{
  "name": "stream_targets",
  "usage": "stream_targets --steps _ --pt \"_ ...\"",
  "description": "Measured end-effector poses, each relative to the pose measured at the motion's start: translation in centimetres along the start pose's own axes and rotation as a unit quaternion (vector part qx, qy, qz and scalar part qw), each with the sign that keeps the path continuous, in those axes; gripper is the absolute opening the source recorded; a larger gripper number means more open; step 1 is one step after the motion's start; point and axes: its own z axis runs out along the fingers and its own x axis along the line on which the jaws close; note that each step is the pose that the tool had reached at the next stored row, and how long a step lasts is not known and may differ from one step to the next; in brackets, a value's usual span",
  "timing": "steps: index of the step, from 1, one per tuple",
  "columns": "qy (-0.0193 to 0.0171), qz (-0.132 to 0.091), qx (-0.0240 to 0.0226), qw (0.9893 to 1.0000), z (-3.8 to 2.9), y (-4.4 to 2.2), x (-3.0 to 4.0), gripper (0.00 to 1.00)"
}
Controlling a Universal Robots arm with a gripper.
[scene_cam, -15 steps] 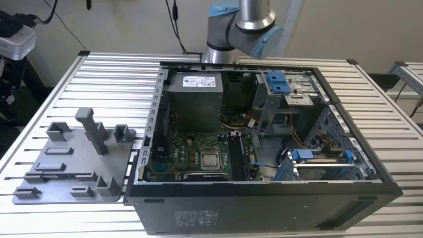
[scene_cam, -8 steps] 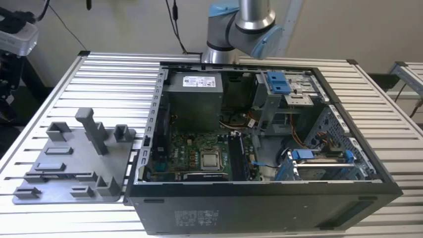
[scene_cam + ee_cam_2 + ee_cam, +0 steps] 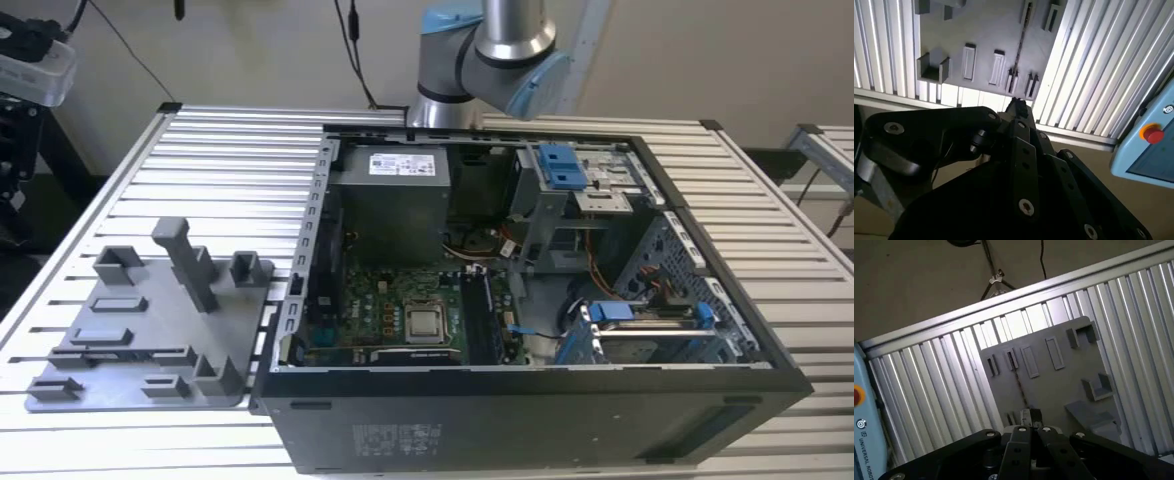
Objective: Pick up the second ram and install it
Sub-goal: 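Pick up the second ram and move it above second insertion slot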
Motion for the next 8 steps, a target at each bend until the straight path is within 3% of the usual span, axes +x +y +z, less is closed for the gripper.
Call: stream_targets --steps 5,8 --pt "-0.0009 -0.016 0.0044 0.9999 0.35 0.00 -0.02 0.11" --pt "-0.0005 -0.027 0.0045 0.9996 0.51 -0.01 -0.02 0.11"
